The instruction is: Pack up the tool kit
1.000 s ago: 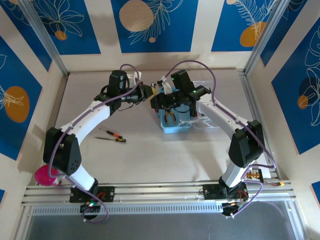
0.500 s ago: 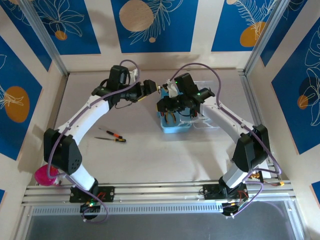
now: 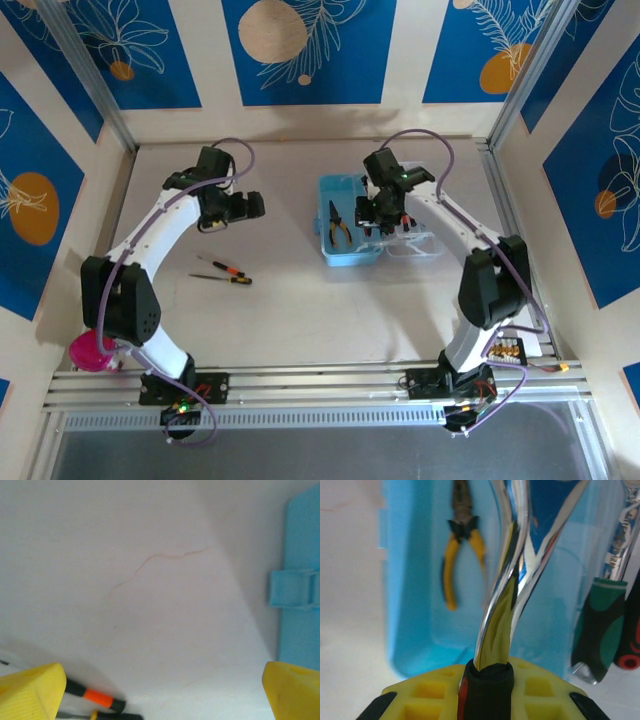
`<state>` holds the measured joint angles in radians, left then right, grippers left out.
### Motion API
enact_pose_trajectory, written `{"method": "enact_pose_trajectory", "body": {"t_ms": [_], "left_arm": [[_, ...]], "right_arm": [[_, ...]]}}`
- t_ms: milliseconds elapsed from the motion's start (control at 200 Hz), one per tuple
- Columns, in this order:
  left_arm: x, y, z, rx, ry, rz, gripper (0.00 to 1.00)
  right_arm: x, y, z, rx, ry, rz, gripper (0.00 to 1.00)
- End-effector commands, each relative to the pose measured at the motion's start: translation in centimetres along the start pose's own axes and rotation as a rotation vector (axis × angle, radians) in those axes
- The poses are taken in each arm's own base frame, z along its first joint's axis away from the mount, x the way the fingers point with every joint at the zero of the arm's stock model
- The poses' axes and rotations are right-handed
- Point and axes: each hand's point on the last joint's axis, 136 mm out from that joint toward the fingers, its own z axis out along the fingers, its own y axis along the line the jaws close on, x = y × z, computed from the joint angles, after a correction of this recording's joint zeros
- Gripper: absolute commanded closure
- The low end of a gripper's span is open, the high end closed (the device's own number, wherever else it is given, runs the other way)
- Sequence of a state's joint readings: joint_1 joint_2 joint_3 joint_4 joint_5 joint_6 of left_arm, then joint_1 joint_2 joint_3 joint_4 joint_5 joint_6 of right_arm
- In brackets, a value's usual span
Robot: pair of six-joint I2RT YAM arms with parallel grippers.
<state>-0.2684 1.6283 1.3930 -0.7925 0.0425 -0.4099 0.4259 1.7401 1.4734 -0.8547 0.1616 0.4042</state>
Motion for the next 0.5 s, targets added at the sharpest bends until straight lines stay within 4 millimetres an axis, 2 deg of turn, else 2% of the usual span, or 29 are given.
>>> {"method": "enact_pose_trajectory", "body": {"t_ms": [0,120,240,440,495], "left_arm": [[1.2,1.8,0.0,-0.078,0.029,0.054,0.00],[1.8,2.2,0.2,-0.082,0.036,0.059,0.00],[2.5,2.6,0.6,-0.085,0.047,0.053,0.00],[3.0,2.9,0.8,-0.086,0.049,0.033,0.00],[2.9,2.8,0.8,-0.085,0.049,0.032,0.00]], "right_arm": [[-1.6,-1.3,0.0,0.103,-0.020,-0.029,1.00],[-2.3,-1.9,1.1,0.164,-0.006,-0.040,1.00],[-2.9,-2.6,1.3,0.214,-0.013,-0.049,1.00],[-2.7,-3.3,1.8,0.236,0.004,-0.048,1.00],[-2.6,-3.2,2.0,0.224,0.012,-0.049,0.96]]}}
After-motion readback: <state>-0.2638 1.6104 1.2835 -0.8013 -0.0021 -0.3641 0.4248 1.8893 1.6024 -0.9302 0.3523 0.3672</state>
